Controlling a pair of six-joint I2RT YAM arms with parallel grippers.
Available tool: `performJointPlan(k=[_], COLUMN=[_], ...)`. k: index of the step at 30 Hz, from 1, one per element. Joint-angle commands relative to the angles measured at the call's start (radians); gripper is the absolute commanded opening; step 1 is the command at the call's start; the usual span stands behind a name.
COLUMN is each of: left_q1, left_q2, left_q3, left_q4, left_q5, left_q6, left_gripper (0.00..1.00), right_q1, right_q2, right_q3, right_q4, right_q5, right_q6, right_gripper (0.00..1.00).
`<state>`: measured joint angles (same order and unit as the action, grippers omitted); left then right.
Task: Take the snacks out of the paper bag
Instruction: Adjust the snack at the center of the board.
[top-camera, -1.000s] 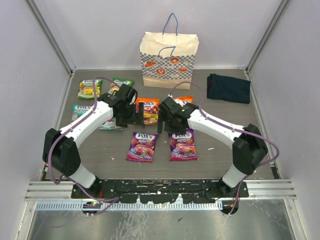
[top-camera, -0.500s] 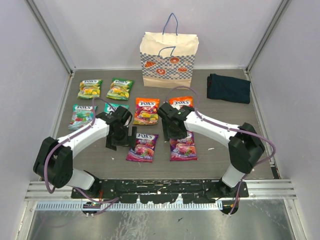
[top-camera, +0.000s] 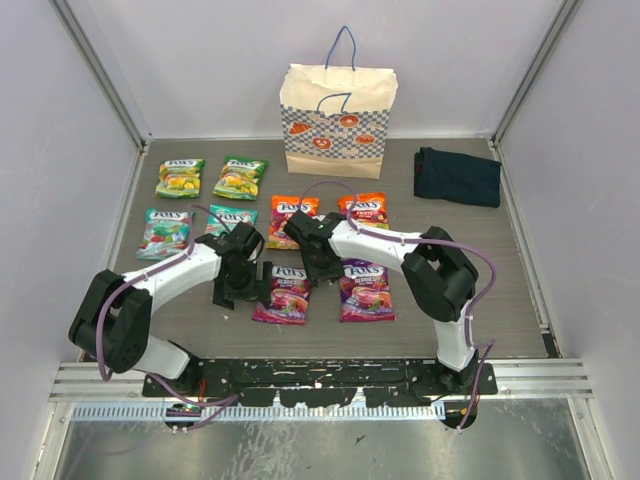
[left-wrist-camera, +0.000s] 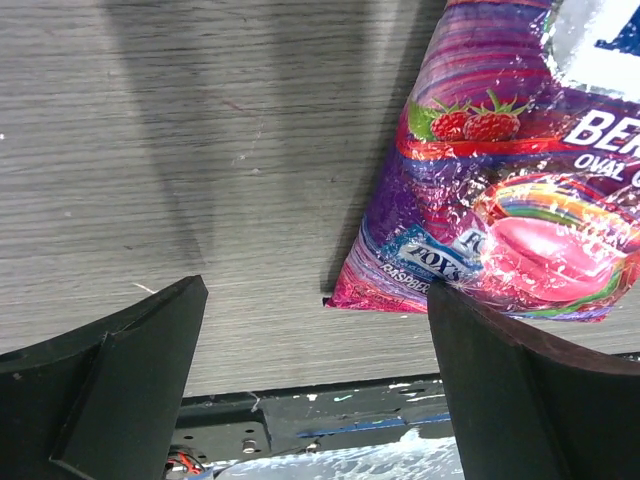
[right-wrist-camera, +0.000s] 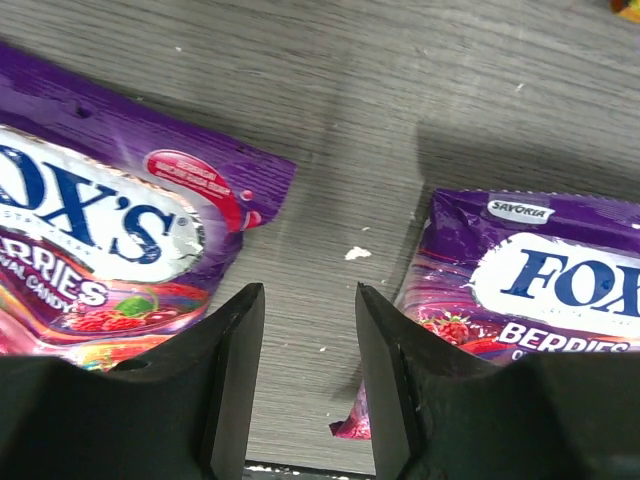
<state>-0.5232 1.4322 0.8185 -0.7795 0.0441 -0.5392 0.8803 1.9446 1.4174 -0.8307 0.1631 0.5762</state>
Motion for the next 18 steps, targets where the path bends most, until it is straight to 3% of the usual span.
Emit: performJointPlan(k=[1,12,16,18], left_q1=[0.002,0.002,0.002,0.002], left_q2=[0.019,0.04,0.016,-0.019], left_q3=[0.023,0.042,0.083,0.118], left_q4=[0.041,0.055,-0.005,-0.045], left_q5=[0.02,0.043,-0.003,-0.037], left_q6=[-0.009,0.001,0.016,0.039], left_gripper=[0.94,0.94,1.0,0.98], right_q1=[0.004,0.003,-0.004,-0.019], right_q2=[-0.005,0.043,0.025,-0.022], right_q3=[0.053,0.069,0.084,0.07], right_q4=[0.03,0.083,0.06,0.048], right_q5=[-0.01,-0.041,-0.042,-0.043], right_q6=[-0.013,-0.018,-0.021,-0.021], right_gripper=[0.48,0.49,0.55,0.66])
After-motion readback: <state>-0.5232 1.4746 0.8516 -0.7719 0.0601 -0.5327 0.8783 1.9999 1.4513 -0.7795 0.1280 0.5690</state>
